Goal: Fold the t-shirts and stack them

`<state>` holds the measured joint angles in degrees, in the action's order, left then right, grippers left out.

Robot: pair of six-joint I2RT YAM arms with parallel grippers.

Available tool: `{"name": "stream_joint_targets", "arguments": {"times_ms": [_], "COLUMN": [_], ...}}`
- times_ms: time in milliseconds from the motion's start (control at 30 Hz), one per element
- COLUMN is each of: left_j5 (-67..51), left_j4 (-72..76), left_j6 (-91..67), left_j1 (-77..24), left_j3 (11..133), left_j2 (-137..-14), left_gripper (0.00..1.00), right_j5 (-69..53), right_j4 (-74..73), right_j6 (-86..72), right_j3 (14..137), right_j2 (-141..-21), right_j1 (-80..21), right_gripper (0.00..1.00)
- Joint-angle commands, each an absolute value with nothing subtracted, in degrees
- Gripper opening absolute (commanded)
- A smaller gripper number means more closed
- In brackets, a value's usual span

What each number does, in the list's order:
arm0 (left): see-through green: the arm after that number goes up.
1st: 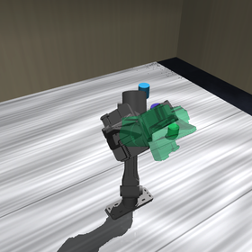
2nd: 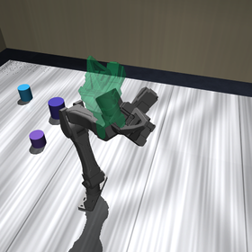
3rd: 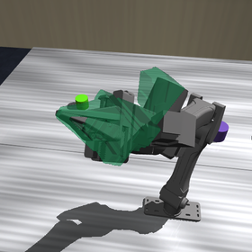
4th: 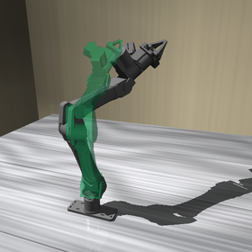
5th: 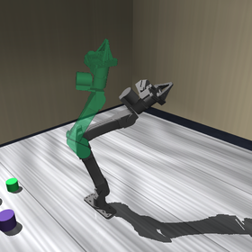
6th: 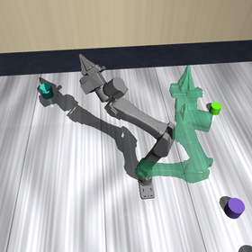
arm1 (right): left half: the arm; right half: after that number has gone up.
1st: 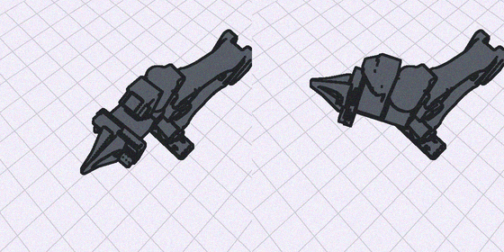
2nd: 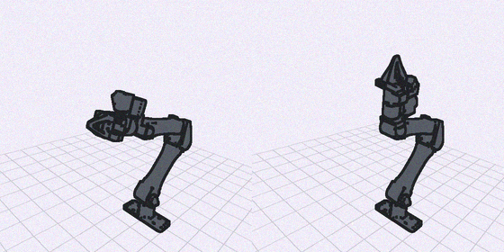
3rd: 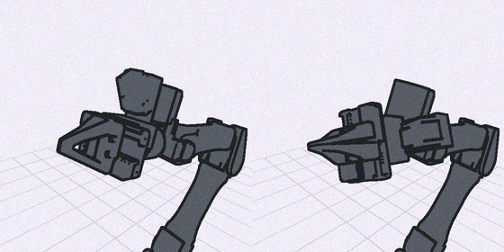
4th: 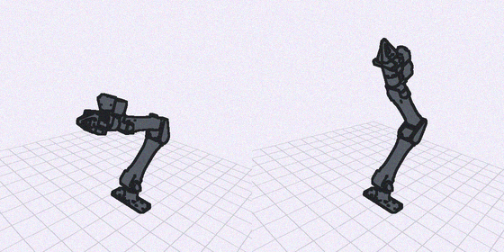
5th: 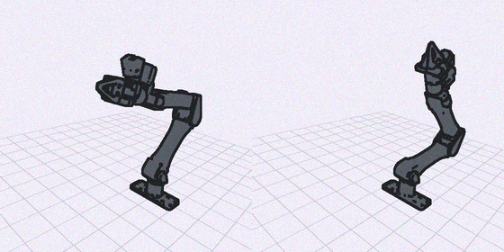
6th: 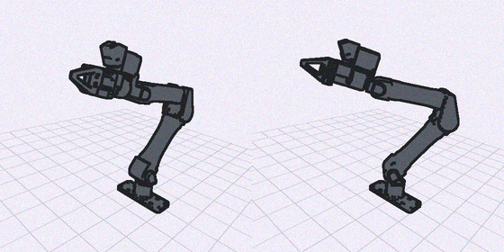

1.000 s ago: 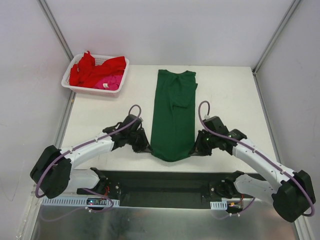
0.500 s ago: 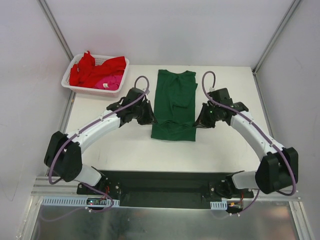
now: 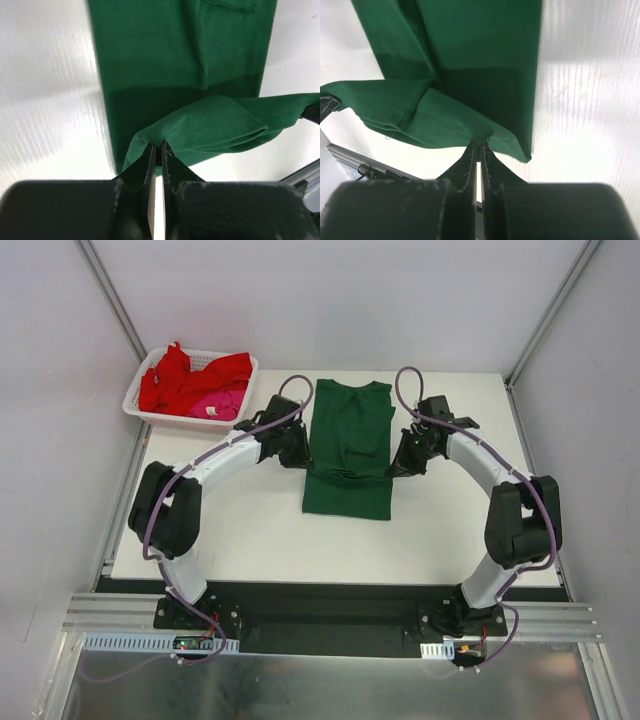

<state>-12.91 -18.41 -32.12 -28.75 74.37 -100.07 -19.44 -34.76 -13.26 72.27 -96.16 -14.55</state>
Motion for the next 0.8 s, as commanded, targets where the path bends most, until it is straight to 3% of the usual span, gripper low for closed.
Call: {"name": "stream_joint_targets", "arguments": {"times_ms": [0,700,767], "left_j5": [-13.1,-11.7,-11.7], "left_j4": [-18.6,-20.1,-21.3], "left_j6": [-28.6,-26.9,-26.6], "left_j1": [-28.0,-25.8,-25.7], "left_j3": [80.1,88.5,89.6], "left_j2": [-104.1,-113.9,-115.1], "left_gripper": [0.0,0.0,0.03], "right_j5": [-21.2,-24.3,-24.3], "right_j4": [-34.1,-36.3,-36.7], "right_j6": [-12.0,-12.6,-12.5], "right_j3": [76.6,88.7,89.3], "right_j2": [-100.2,-113.8,-114.3], "right_j1": [-13.1,-10.6,-10.6], "right_gripper": [0.01,0.01,0.12]}}
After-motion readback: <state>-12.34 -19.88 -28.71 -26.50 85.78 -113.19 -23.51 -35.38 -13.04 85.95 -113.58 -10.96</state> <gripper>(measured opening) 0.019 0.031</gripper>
